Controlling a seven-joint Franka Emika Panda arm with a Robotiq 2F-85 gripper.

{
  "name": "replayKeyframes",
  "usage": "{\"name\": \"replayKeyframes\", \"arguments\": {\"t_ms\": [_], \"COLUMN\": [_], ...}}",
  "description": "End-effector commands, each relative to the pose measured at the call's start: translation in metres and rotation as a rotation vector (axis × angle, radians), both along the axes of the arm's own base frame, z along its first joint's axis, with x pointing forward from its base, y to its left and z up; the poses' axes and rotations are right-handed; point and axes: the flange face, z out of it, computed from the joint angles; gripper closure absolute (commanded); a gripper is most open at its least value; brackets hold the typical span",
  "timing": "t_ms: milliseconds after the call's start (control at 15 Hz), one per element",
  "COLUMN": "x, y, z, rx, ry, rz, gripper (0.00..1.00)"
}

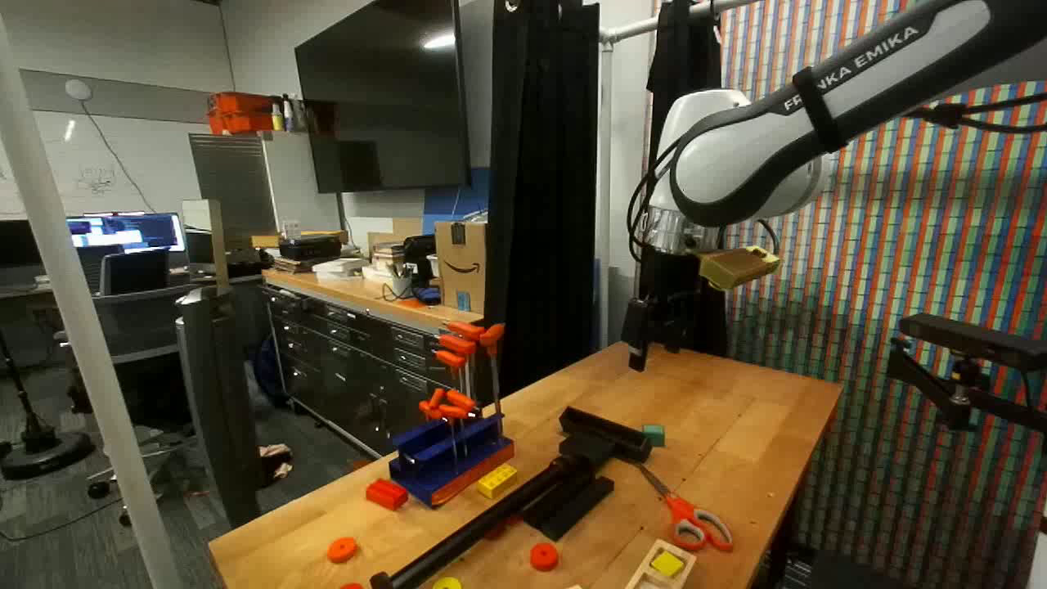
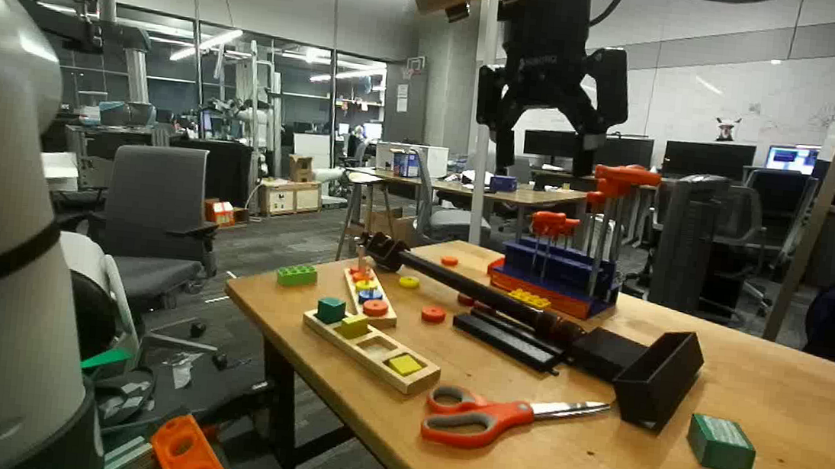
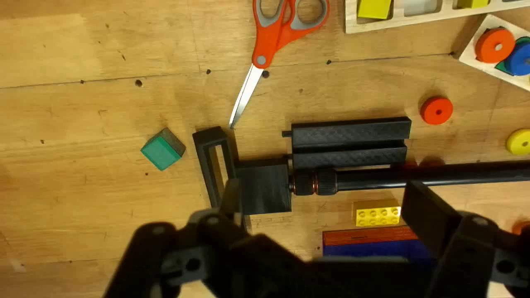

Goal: Take the round orange and yellow blocks from the table and put them on the third and fourth position from the right on the wooden board respectively

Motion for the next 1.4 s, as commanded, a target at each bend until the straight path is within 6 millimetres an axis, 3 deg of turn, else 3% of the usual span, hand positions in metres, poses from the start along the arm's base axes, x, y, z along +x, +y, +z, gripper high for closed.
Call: {"name": "replayKeyframes", "arguments": {"t_ms": [0,400,800,1333], "x": [0.001,0.002,0.02,0.044], "y": [0.0,0.001,0.016,0.071], "z": [0.003,0.002,-0.044,-0.129], "rx": [0.0,0.001,0.081,0.237], "ry": [-0.003,-0.005,0.066,0.165], "rz": [0.0,0.002,0.012,0.041], "gripper": [0.0,0.0,0.0,0.0]}}
